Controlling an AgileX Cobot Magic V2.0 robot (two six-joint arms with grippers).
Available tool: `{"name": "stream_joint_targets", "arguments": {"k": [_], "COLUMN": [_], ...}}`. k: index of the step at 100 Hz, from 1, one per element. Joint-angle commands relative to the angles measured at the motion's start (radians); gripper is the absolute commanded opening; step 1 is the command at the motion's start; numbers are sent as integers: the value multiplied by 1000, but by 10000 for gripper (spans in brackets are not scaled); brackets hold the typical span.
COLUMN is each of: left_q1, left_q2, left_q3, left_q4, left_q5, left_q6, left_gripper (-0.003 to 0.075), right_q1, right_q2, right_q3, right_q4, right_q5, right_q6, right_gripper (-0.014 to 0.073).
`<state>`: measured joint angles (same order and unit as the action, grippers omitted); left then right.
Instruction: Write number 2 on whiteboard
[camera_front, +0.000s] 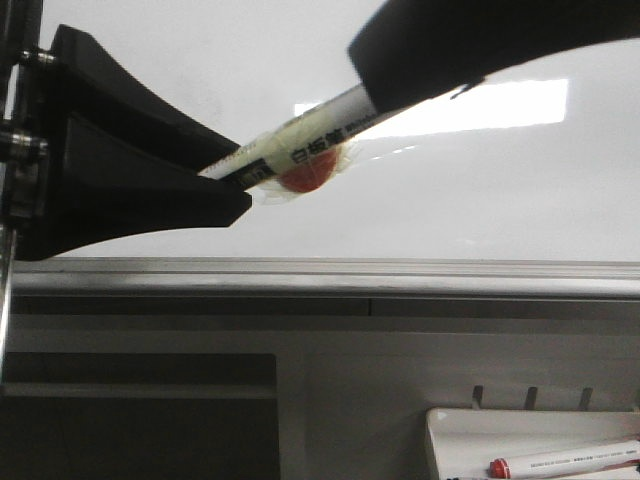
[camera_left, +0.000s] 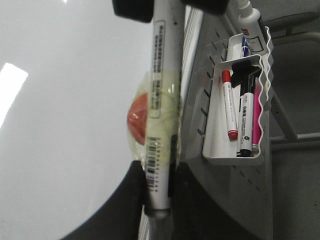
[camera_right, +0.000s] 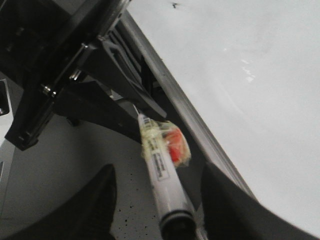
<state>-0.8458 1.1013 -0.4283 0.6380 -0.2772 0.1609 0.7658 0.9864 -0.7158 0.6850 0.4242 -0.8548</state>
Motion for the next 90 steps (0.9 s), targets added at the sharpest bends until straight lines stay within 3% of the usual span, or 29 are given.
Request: {"name": "stream_joint_targets", "arguments": {"k": [1, 39, 48, 59, 78, 90], "left_q1": [-7, -7, -7, -7, -7, -7], "left_q2": [-19, -19, -19, -19, -30, -78], "left_q3": [-29, -29, -29, -29, -29, -29], "left_q4": [-13, -13, -13, -13, -13, -22], "left_q5": [-73, -73, -73, -73, -73, -66], "left_q6": [-6, -6, -6, -6, -6, -6], "left_gripper": [-20, -20, -20, -20, -11, 140], "right_q1": [11, 11, 11, 11, 11, 11], "right_q2": [20, 62, 62, 62, 62, 62], "right_q3": [-52, -59, -59, -59, -59, -59], "right_q4": [21, 21, 12, 10, 10, 17], "right_q5": [-58, -58, -49, -47, -43, -65], "right_q6": [-22, -22, -22, -22, -22, -22], "right_gripper": [346, 339, 234, -81, -71, -71]}}
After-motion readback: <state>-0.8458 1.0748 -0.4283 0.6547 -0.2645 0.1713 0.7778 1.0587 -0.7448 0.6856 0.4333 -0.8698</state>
